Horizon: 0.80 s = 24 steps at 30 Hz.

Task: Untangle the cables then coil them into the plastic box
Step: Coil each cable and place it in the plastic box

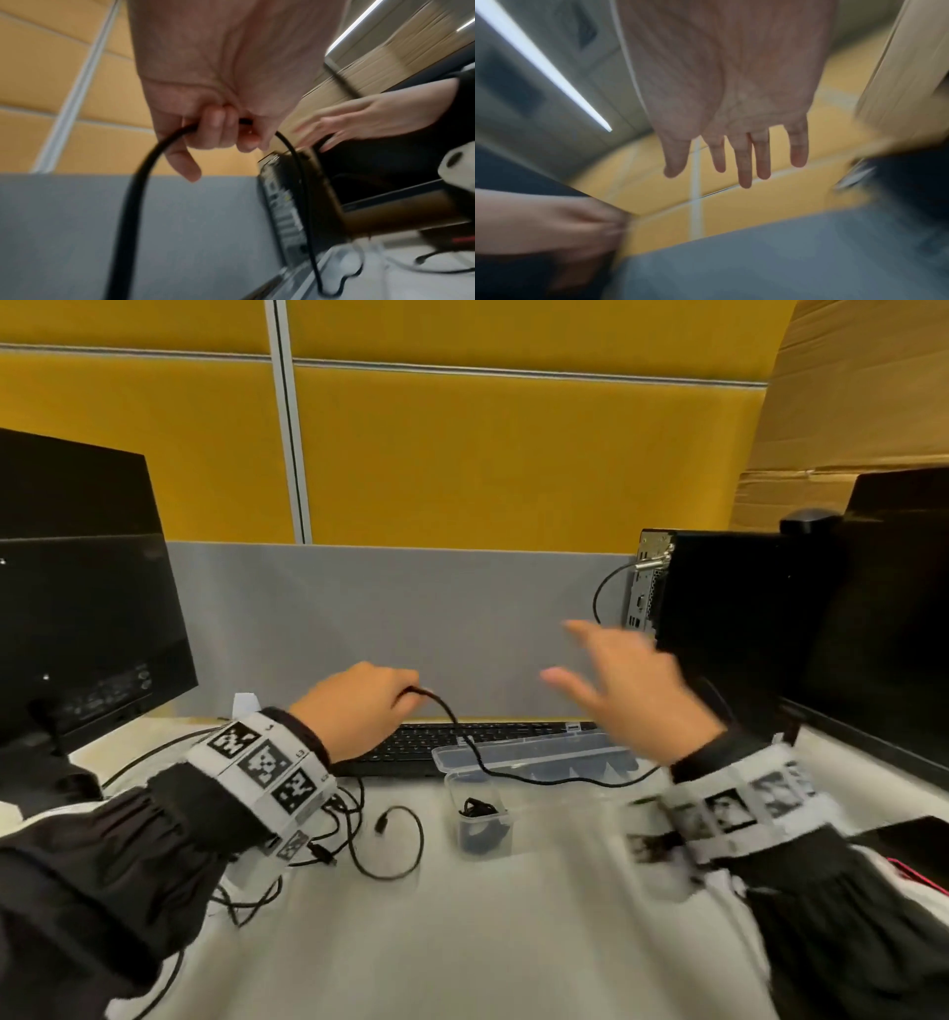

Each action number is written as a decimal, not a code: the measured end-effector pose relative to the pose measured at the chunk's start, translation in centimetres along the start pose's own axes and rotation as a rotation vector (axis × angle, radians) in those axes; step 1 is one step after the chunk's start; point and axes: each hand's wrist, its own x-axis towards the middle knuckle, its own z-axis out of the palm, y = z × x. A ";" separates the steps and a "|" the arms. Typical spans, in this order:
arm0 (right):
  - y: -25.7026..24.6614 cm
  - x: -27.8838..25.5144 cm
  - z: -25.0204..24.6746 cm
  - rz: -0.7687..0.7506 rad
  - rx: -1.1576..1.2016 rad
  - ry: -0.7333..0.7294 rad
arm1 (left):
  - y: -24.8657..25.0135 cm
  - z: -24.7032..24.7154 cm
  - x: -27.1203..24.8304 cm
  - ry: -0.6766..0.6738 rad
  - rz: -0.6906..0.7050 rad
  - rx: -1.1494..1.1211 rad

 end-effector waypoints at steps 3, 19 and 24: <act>-6.9 -0.4 2.3 -0.180 0.404 -0.360 | 2.1 -1.0 -0.2 0.139 0.114 -0.041; 12.4 -1.0 -4.1 0.523 -0.151 0.315 | -7.6 4.2 -2.0 -0.184 -0.103 -0.334; 18.3 -1.0 -2.8 0.590 -0.531 0.103 | -6.5 3.3 -1.0 -0.209 -0.108 -0.166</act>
